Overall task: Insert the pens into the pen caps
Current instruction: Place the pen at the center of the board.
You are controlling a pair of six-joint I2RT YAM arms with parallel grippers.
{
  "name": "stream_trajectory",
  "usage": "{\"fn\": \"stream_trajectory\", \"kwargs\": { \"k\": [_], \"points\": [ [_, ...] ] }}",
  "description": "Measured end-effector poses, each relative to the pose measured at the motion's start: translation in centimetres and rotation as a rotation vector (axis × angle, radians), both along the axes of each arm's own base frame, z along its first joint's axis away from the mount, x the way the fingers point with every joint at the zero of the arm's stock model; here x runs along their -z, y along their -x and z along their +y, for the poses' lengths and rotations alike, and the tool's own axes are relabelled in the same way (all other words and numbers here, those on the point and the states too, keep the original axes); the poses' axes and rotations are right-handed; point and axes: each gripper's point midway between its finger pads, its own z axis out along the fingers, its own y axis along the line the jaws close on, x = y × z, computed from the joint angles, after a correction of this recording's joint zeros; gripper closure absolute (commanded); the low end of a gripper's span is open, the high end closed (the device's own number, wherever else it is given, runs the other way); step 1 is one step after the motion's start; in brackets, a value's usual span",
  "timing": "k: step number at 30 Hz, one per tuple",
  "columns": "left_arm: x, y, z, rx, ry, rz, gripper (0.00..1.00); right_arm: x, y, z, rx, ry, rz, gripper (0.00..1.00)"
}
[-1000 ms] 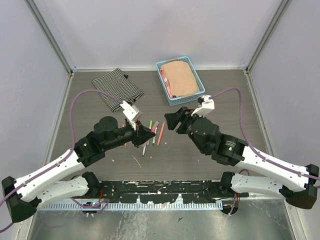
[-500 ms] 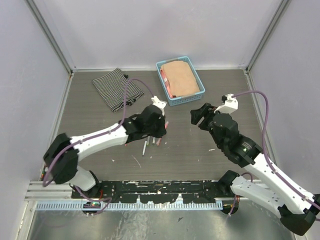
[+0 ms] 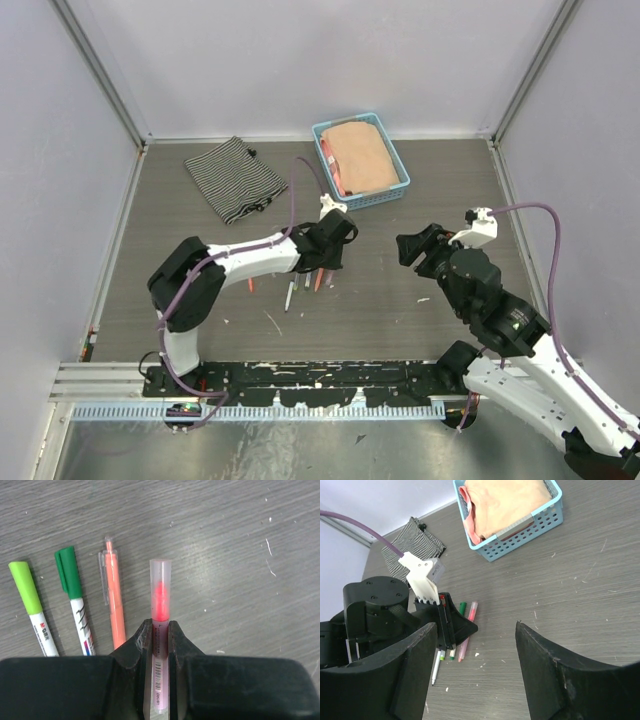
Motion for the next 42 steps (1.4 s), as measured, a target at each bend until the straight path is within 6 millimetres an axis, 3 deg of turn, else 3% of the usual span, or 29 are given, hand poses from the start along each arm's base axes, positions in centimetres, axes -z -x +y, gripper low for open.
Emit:
{"fn": "stream_trajectory", "kwargs": {
  "k": [14, 28, 32, 42],
  "points": [
    [3.5, -1.0, 0.0, -0.065, -0.105, 0.010, 0.93, 0.8, 0.3, -0.4, 0.006, 0.030, 0.026, 0.31],
    [3.7, -0.9, -0.4, -0.064, -0.119, 0.007, 0.73, 1.1, 0.2, -0.3, 0.006, 0.038, 0.034, 0.31],
    [3.6, -0.9, -0.5, -0.068, -0.114, 0.009, 0.62, 1.4, 0.1, -0.2, 0.005, 0.048, 0.045, 0.31],
    [3.6, -0.8, -0.7, -0.067, -0.111, 0.011, 0.58, 1.7, 0.1, -0.2, 0.001, 0.060, 0.056, 0.31]
  ]
}}
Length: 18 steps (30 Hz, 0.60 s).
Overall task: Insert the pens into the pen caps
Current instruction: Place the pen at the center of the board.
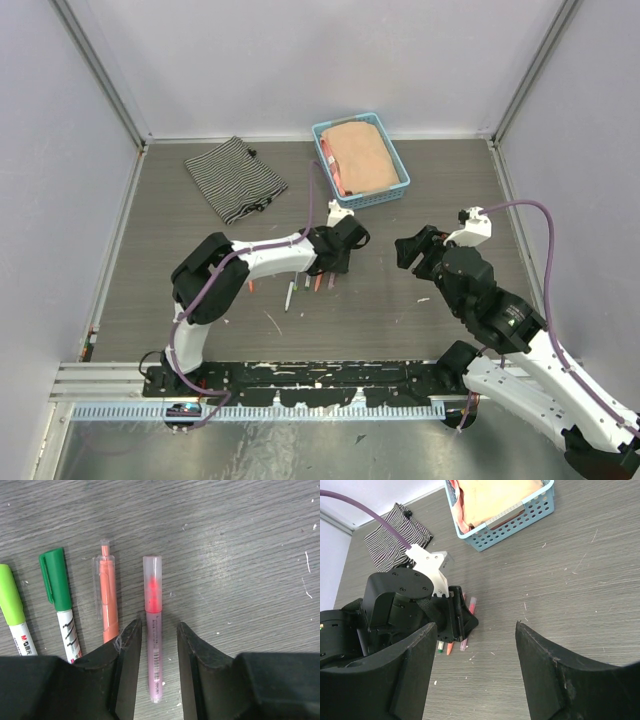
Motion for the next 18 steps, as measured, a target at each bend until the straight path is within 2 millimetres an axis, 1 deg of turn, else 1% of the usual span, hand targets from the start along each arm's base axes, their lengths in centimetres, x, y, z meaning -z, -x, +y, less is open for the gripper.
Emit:
{"fn": "stream_trajectory", "kwargs": {
  "k": [4, 7, 10, 13, 15, 18],
  "points": [
    [-0.6, 0.3, -0.2, 0.020, -0.004, 0.020, 0.53, 0.0, 0.0, 0.1, -0.006, 0.003, 0.001, 0.31],
    [-2.3, -0.1, -1.1, 0.045, 0.018, 0.002, 0.51, 0.1, 0.0, 0.1, -0.009, 0.011, 0.002, 0.31],
    [-5.1, -0.4, -1.5, 0.070, 0.043, -0.036, 0.49, 0.2, 0.0, 0.1, -0.012, 0.022, 0.003, 0.31],
    [-9.1, -1.0, -1.8, 0.087, 0.083, -0.102, 0.48, 0.2, 0.0, 0.0, -0.012, 0.026, 0.003, 0.31],
    [-11.4, -1.2, -1.6, 0.094, 0.103, -0.144, 0.48, 0.3, 0.0, 0.0, -0.013, 0.028, 0.004, 0.31],
    [-14.3, -1.3, -0.6, 0.098, 0.109, -0.201, 0.47, 0.4, 0.0, 0.0, -0.014, 0.033, 0.007, 0.31]
  ]
}}
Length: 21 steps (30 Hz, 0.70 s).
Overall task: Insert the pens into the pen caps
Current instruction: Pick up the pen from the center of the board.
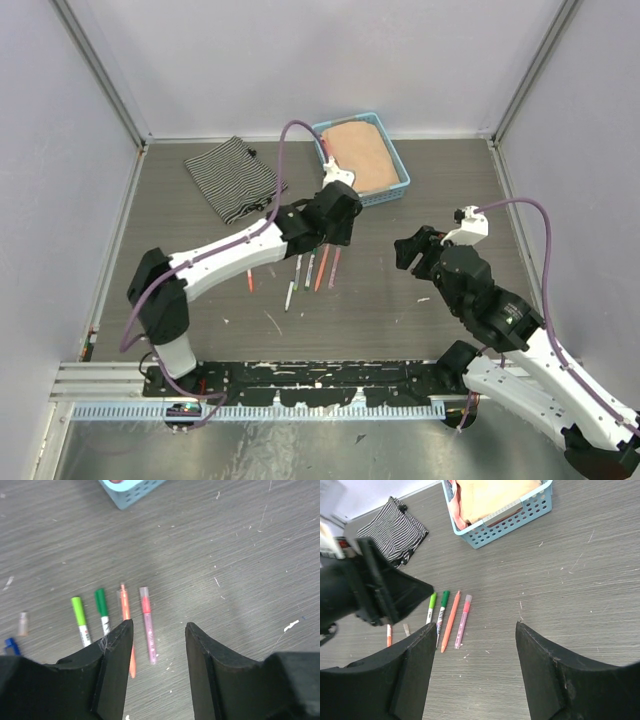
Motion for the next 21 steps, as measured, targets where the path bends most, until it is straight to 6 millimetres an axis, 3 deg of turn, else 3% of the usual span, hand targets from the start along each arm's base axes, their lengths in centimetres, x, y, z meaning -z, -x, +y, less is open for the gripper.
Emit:
{"fn": "stream_trajectory", "kwargs": {
  "k": [3, 7, 11, 17, 21],
  "points": [
    [-1.7, 0.2, 1.8, -0.017, -0.011, -0.039, 0.46, 0.3, -0.1, 0.1, -0.001, 0.012, 0.009, 0.31],
    [-1.9, 1.0, 5.4, -0.056, -0.052, -0.052, 0.44, 1.0, -0.4, 0.4, -0.005, 0.038, 0.031, 0.31],
    [-0.7, 2.1, 10.1, -0.119, -0.109, -0.033, 0.42, 1.6, -0.7, 0.8, -0.017, 0.053, 0.050, 0.31],
    [3.0, 3.2, 18.6, -0.281, -0.159, 0.041, 0.42, 2.3, -1.2, 2.2, -0.051, 0.055, 0.076, 0.31],
    [5.3, 3.3, 22.6, -0.382, -0.173, 0.104, 0.41, 3.1, -1.5, 3.1, -0.076, 0.064, 0.106, 0.31]
  ]
}}
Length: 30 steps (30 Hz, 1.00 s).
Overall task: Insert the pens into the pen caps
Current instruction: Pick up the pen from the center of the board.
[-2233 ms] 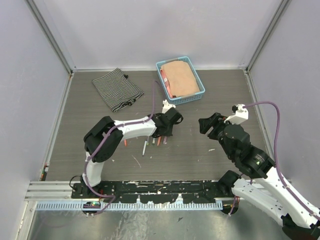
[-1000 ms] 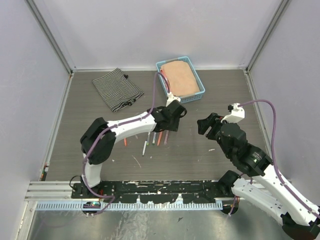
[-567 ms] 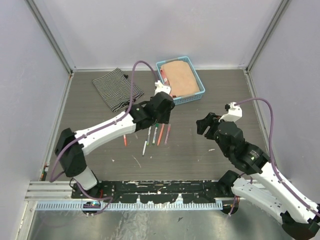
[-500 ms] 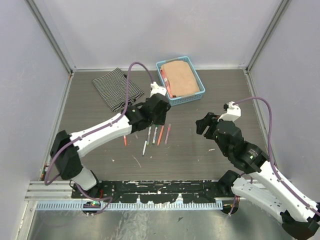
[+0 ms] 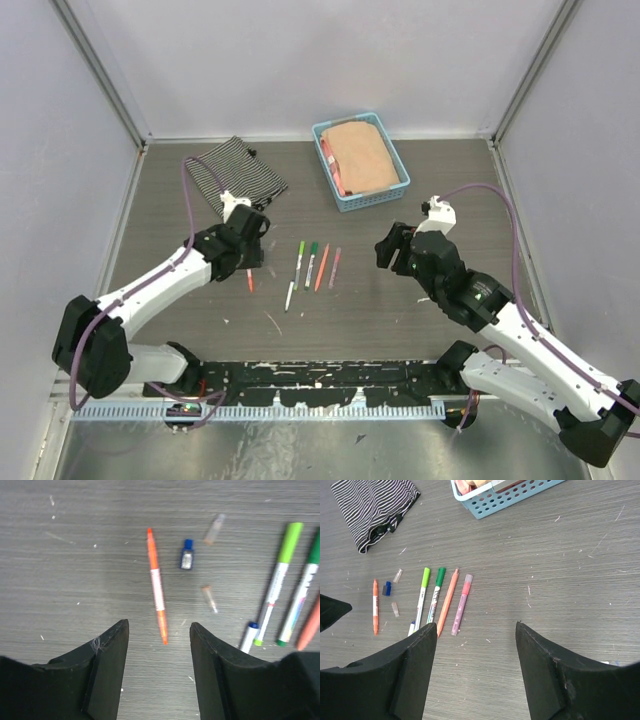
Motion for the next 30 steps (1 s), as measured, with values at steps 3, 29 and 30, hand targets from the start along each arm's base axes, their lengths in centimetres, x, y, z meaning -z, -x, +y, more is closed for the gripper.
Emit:
{"fn": "stream_trajectory", "kwargs": {
  "k": [3, 29, 30],
  "points": [
    [1.6, 0.0, 1.9, -0.054, 0.010, 0.054, 0.42, 0.2, 0.0, 0.3, -0.011, 0.000, 0.010, 0.31],
    [9.5, -0.7, 0.9, -0.061, 0.064, 0.282, 0.59, 0.2, 0.2, 0.7, -0.026, -0.018, 0.018, 0.31],
    [9.6, -0.6, 0.9, -0.061, 0.064, 0.285, 0.59, 0.2, 0.2, 0.7, -0.026, -0.018, 0.018, 0.31]
  ]
}}
